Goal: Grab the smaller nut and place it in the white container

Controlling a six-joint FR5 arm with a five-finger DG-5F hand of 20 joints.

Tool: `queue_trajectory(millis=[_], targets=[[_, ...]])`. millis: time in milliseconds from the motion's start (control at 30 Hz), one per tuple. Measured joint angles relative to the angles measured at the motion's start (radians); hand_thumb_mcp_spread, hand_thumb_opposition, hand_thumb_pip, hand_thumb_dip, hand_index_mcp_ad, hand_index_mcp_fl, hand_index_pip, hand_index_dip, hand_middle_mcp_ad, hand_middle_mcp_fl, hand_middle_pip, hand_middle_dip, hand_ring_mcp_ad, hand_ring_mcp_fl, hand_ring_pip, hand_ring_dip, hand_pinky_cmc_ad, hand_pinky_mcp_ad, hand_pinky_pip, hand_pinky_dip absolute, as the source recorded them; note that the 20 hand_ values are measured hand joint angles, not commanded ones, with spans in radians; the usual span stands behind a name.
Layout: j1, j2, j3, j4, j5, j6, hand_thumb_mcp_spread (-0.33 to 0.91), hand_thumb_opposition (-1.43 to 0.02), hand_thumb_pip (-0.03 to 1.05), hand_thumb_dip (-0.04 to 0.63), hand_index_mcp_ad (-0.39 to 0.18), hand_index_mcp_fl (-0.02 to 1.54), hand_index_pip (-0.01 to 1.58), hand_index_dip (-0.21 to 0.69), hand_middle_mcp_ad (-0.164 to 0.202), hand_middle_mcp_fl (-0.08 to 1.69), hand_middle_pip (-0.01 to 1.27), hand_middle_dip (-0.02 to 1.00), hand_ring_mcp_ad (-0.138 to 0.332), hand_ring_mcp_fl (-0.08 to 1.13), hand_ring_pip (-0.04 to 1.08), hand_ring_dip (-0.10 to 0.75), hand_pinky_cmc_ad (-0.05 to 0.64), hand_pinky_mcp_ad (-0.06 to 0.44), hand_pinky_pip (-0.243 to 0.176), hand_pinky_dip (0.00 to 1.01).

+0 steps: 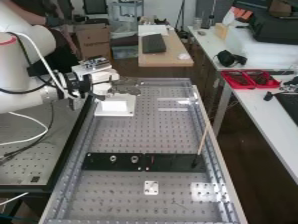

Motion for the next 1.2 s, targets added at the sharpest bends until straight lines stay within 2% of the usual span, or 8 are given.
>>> queue_trajectory(millis=[167,367,833,933,1000,1200], targets=[[0.055,-0.03,0.024,-0.003,-0.033,0.017,0.51,-0.98,0.58,0.171,-0.253,0.42,1.52,0.019,0.058,0.19,0.13,0.3,0.087,0.02,0.1,0.152,0.38,0.3,0.017,0.22],[0.088,-0.052,0.035,-0.002,-0.049,0.035,0.51,-0.98,0.58,0.171,-0.253,0.42,1.52,0.019,0.058,0.19,0.13,0.3,0.087,0.02,0.1,0.152,0.38,0.3,0.017,0.22],[0.113,-0.065,0.04,-0.002,-0.042,0.063,0.5,-0.97,0.58,0.171,-0.253,0.42,1.52,0.019,0.063,0.19,0.13,0.3,0.091,0.02,0.1,0.152,0.38,0.3,0.021,0.22],[0.114,-0.068,0.047,-0.022,-0.035,0.05,0.51,-0.98,0.58,0.18,-0.258,0.41,1.46,0.016,0.063,0.19,0.13,0.3,0.087,0.02,0.1,0.152,0.38,0.3,0.017,0.22],[0.114,-0.072,0.051,-0.034,-0.027,0.046,0.5,-0.93,0.58,0.19,-0.258,0.22,1.34,0.017,0.063,0.18,0.13,0.3,0.087,0.02,0.1,0.152,0.38,0.304,0.017,0.23],[0.113,-0.072,0.051,-0.028,-0.002,0.057,0.46,-0.91,0.58,0.19,-0.258,0.04,1.09,0.0,0.063,0.15,0.13,0.3,0.094,0.02,0.1,0.152,0.379,0.3,0.017,0.25]])
